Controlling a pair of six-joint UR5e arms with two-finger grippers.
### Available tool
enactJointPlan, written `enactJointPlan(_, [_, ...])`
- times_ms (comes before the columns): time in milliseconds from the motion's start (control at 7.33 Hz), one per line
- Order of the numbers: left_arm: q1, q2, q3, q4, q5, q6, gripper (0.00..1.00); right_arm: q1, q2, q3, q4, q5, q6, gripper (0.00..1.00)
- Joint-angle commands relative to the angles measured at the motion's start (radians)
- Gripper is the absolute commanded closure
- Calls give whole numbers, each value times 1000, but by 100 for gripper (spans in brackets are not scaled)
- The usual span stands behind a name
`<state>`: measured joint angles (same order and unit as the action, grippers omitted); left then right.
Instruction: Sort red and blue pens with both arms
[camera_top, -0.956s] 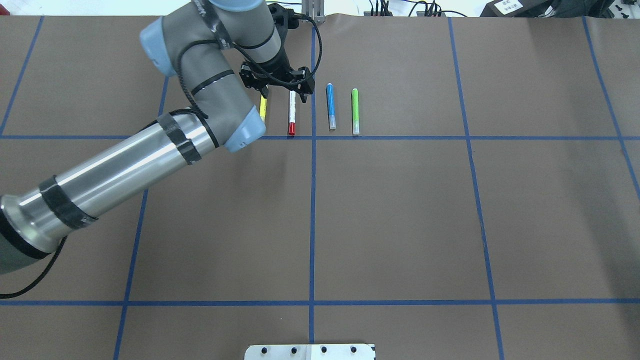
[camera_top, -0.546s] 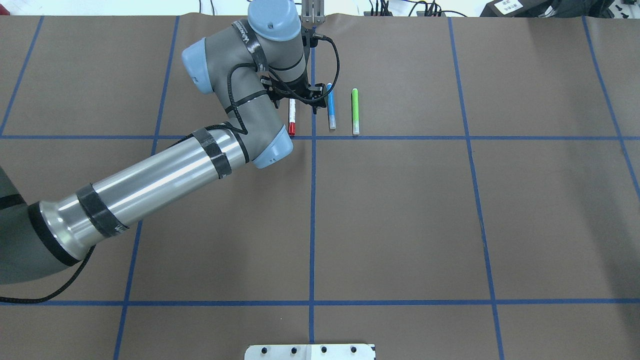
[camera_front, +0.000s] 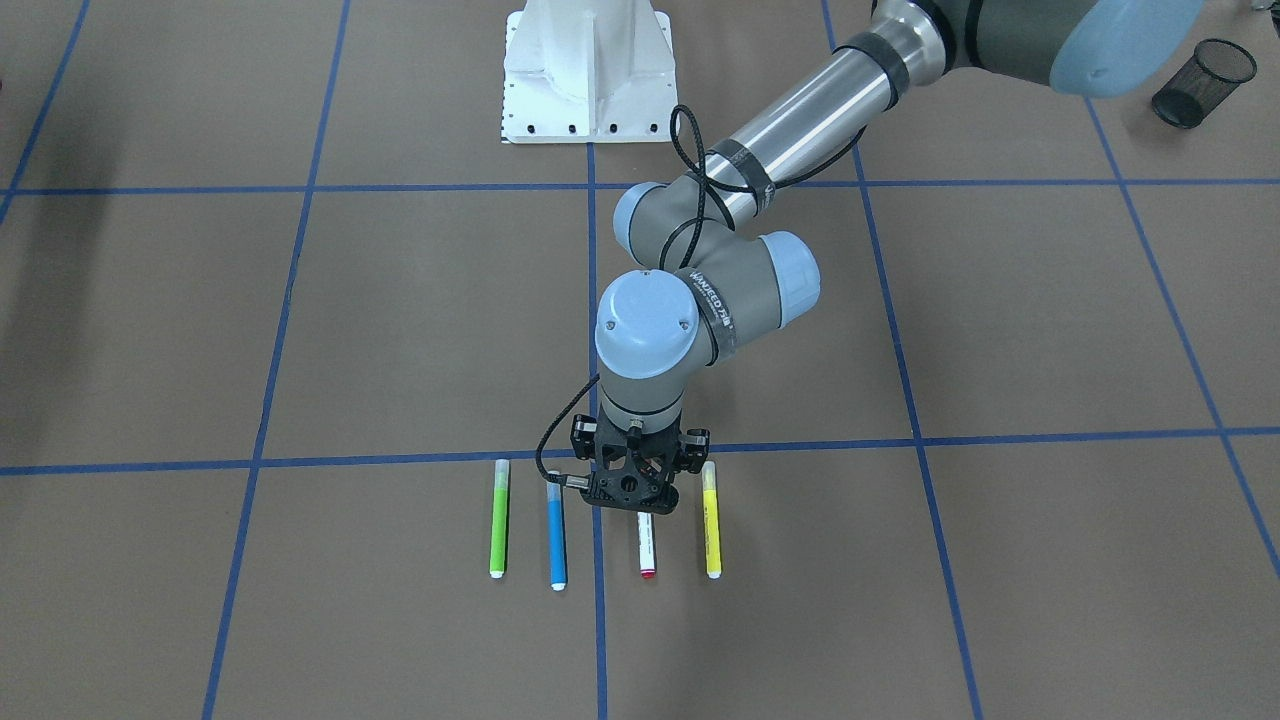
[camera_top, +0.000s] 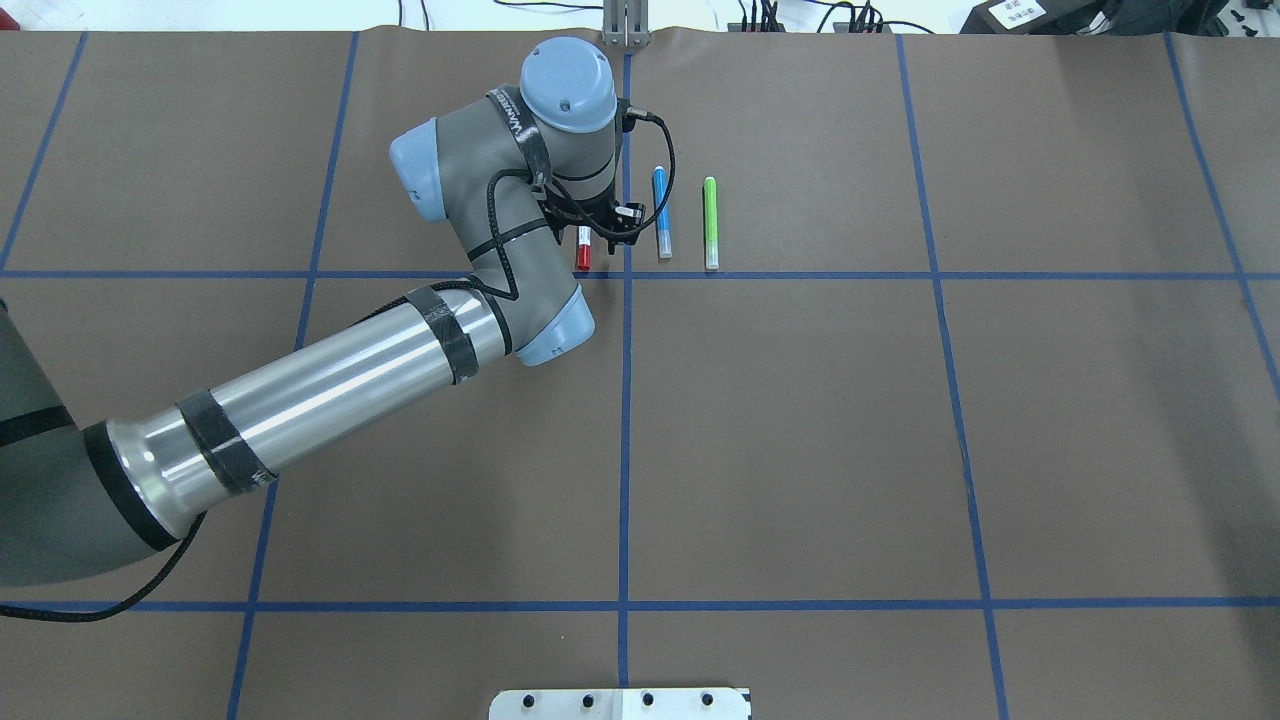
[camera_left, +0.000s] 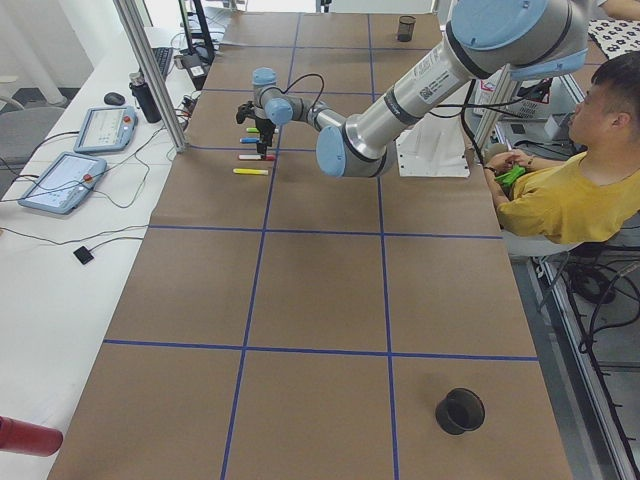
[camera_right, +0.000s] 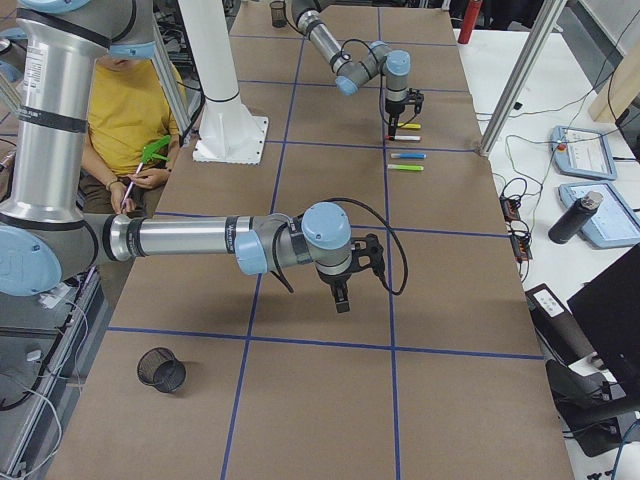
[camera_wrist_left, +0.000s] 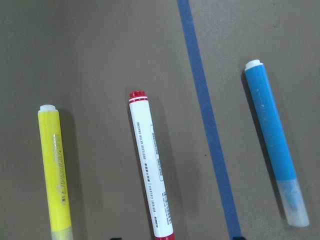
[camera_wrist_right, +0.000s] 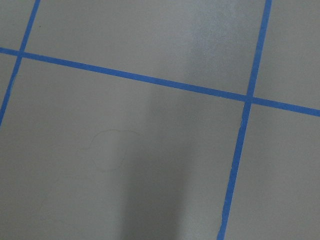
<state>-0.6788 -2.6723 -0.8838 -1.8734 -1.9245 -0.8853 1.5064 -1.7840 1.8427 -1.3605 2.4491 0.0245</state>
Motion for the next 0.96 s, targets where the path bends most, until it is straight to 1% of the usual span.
enactJointPlan(0, [19,0,5,-1,16,-1,36,0,0,0,0,1,0,0])
enactJointPlan(273, [24,0,3,-1,16,-1,51,0,0,0,0,1,0,0])
enactJointPlan(819, [22,2,2,-1,16,-1,65,0,0,0,0,1,0,0])
